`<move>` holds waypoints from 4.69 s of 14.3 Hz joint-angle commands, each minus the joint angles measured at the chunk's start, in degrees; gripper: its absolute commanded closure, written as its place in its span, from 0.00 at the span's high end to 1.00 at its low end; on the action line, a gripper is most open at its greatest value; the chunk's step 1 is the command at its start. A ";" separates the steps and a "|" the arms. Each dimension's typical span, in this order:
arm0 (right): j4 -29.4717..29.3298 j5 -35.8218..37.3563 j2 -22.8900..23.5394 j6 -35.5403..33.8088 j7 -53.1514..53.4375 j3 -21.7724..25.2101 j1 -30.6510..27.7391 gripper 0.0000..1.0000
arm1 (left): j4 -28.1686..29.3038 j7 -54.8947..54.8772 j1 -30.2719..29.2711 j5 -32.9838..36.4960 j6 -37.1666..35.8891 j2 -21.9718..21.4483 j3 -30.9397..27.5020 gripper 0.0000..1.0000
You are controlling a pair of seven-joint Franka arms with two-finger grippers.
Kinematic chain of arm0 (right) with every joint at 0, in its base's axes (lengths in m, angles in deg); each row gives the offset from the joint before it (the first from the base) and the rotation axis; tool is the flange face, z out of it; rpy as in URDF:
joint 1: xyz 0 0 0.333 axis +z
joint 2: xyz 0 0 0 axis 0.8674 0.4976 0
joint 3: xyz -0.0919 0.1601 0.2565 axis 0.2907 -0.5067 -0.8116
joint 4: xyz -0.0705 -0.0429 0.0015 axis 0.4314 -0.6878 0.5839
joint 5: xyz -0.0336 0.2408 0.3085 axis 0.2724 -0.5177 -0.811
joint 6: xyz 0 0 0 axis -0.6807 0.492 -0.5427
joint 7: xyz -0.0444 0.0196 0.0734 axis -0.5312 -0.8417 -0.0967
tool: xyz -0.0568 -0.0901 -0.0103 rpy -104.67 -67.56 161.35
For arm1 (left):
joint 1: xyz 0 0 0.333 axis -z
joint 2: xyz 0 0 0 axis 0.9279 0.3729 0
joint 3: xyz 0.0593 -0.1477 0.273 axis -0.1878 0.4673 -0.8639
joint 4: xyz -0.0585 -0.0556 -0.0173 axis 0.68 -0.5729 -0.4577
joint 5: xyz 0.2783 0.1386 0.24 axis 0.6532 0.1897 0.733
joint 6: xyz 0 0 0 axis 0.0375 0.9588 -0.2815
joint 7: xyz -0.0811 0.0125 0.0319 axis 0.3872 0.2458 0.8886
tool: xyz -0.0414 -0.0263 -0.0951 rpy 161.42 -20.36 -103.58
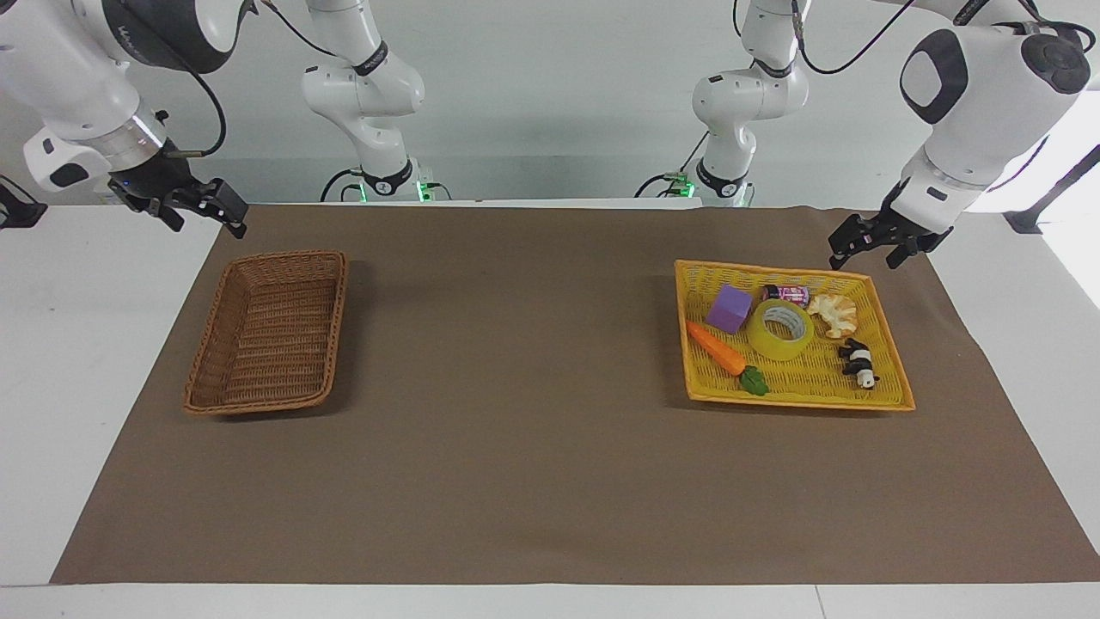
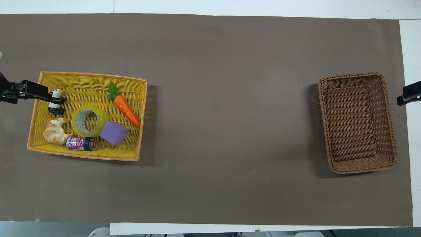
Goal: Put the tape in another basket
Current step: 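Reach the left gripper down to the yellow tape roll in the yellow basket, then close the left gripper on the tape roll's rim and lift it, then carry the tape toward the table center while the right gripper approaches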
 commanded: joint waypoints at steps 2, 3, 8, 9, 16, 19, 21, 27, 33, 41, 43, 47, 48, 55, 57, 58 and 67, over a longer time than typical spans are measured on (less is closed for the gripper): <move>1.51 -0.18 -1.36 0.49 -0.93 -0.14 -0.14 1.00 | 1.61 0.78 0.55 0.62 0.56 -1.56 -0.35 1.00; 1.51 -0.18 -1.27 0.40 -0.93 -0.14 -0.14 1.00 | 1.52 0.69 0.46 0.62 0.56 -1.56 -0.35 1.00; 1.51 -0.09 -1.27 0.40 -0.93 -0.05 -0.14 1.00 | 11.58 -0.18 0.10 0.62 10.10 -5.23 -0.70 0.99; 1.51 -0.18 -1.27 0.40 -0.93 -0.14 -0.14 1.00 | 15.54 -0.71 0.10 0.62 12.84 -6.73 -0.78 0.99; 1.51 -0.09 -1.27 0.49 -0.93 -0.05 -0.14 1.00 | 27.52 -0.89 0.02 0.62 26.37 -4.73 -0.87 0.99; 1.51 -0.18 -1.27 0.49 -0.93 -0.05 -0.14 1.00 | 29.47 -0.89 -2.27 0.62 30.35 -2.80 -0.79 0.90; 1.51 -0.09 -1.27 0.48 -0.93 -0.14 -0.14 1.00 | 29.47 -0.80 -2.36 0.62 34.11 -0.25 -0.79 0.85; 1.51 -0.18 -1.27 0.40 -0.93 -0.14 -0.14 1.00 | 30.70 -0.19 -1.92 0.62 35.54 1.16 -0.70 0.68; 1.51 -0.18 -1.27 0.40 -0.93 -0.14 -0.14 1.00 | 31.32 -0.01 -1.74 0.62 38.88 3.98 -0.61 0.62; 1.51 -0.09 -1.27 0.48 -0.93 -0.14 -0.14 1.00 | 32.02 0.43 -1.83 0.62 39.50 4.68 -0.70 0.00; 1.51 -0.18 -1.27 0.40 -0.93 -0.14 -0.14 1.00 | 30.19 0.43 -1.65 0.62 37.58 4.68 -0.70 0.00; 1.51 -0.09 -1.27 0.49 -0.93 -0.05 -0.14 1.00 | 17.47 0.60 -0.69 0.27 24.07 5.12 -0.52 0.00; 1.51 -0.18 -1.27 0.49 -0.93 -0.05 -0.14 1.00 | 14.39 1.82 0.18 0.10 20.98 5.47 -0.52 0.00; 1.51 -0.09 -1.27 0.48 -0.93 -0.05 -0.14 1.00 | 10.49 27.57 16.96 -7.44 18.67 4.77 -0.26 0.00; 1.51 -0.09 -1.27 0.40 -0.93 -0.05 -0.14 1.00 | 10.14 27.85 19.70 -17.35 18.75 4.68 -0.35 0.00; 1.51 -0.18 -1.36 0.40 -0.93 -0.14 -0.14 1.00 | 9.53 27.76 20.31 -19.57 18.75 4.68 -0.26 0.00; 1.42 -1.40 -2.32 -1.62 -3.81 -3.03 0.64 1.00 | 5.30 36.11 30.07 -21.35 22.71 5.12 -0.17 0.00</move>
